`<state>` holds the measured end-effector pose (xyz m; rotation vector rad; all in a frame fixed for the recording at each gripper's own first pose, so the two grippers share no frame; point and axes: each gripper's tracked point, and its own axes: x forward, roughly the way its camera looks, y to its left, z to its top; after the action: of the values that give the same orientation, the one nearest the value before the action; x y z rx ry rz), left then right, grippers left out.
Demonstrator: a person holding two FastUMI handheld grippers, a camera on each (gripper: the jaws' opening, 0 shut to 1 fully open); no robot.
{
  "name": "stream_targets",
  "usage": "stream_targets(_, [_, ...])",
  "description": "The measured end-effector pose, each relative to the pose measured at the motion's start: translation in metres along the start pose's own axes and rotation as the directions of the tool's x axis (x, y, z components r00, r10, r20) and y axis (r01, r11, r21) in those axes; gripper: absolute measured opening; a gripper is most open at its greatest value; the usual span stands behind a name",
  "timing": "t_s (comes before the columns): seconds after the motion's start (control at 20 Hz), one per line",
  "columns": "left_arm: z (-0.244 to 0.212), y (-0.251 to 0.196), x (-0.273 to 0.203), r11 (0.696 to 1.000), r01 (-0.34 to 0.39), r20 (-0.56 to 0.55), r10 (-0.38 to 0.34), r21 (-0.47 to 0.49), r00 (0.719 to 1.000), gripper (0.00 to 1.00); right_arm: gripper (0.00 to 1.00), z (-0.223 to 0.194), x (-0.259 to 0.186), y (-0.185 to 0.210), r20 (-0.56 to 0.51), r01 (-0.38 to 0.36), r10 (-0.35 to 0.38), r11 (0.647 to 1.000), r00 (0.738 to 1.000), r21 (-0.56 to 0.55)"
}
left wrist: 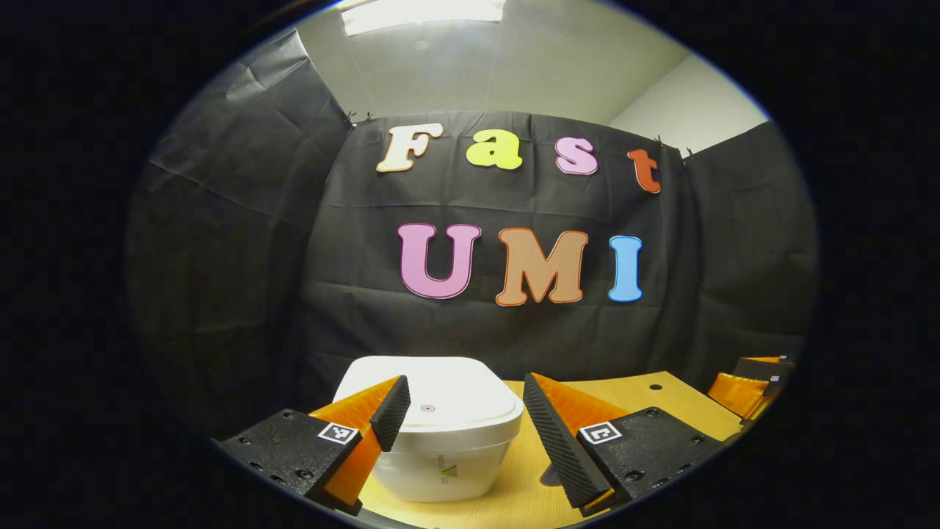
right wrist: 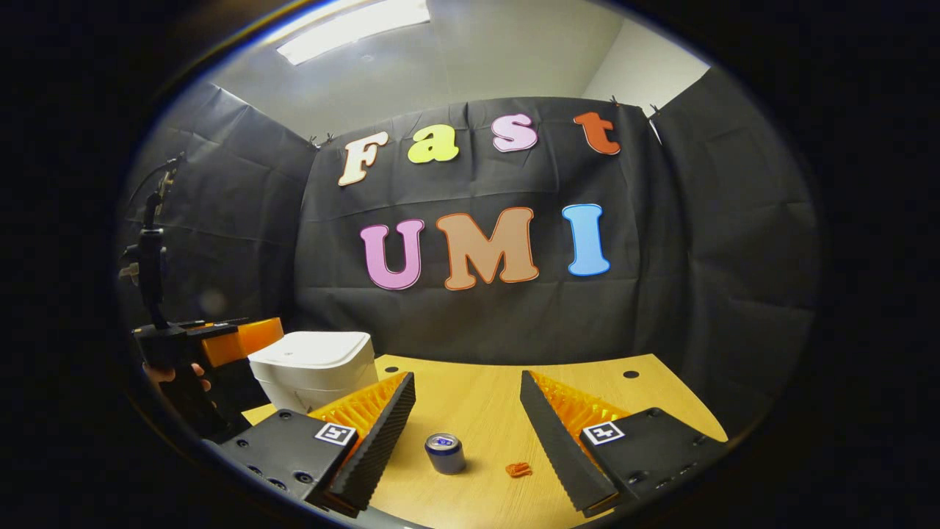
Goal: Press the lid of the desktop garbage bin to open it, pick up the crumpled paper on the desktop and throw it into the bin, then pick up the pop can on the desktop and drop it into the bin, and finally close the garbage bin lid.
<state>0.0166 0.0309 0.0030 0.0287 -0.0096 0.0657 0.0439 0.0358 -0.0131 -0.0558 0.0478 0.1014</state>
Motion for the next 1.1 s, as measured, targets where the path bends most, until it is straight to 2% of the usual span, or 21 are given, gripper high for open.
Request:
stream_targets(0.4, [-0.008, 0.013, 0.009, 0.999, -0.044, -0.022, 0.045, 0.009, 0.999, 0.93, 0.96, -0.004, 0.011, -0.003, -0.023, -0.01, 0.01, 1.0, 1.0, 0.007])
stream_targets(0.7, [-0.008, 0.019, 0.023, 0.998, -0.05, -0.03, 0.052, 0.047, 0.998, 0.89, 0.96, -0.008, 0.021, -0.003, -0.038, 0.0, 0.0, 1.0, 0.999, 0.011])
stream_targets(0.85, [-0.009, 0.019, 0.032, 0.997, -0.044, -0.029, 0.046, 0.069, 0.999, 0.81, 0.96, -0.008, 0.022, -0.002, -0.038, 0.007, -0.006, 1.0, 0.999, 0.013])
stream_targets(1.0, [-0.013, 0.023, 0.04, 0.996, -0.054, -0.04, 0.057, 0.075, 0.998, 0.5, 0.96, -0.01, 0.024, -0.003, -0.043, 0.017, -0.016, 1.0, 0.999, 0.012])
stream_targets(1.1, [-0.018, 0.026, 0.045, 0.996, -0.059, -0.05, 0.062, 0.071, 0.997, 0.49, 0.96, -0.011, 0.025, -0.003, -0.048, 0.025, -0.025, 1.0, 0.999, 0.011])
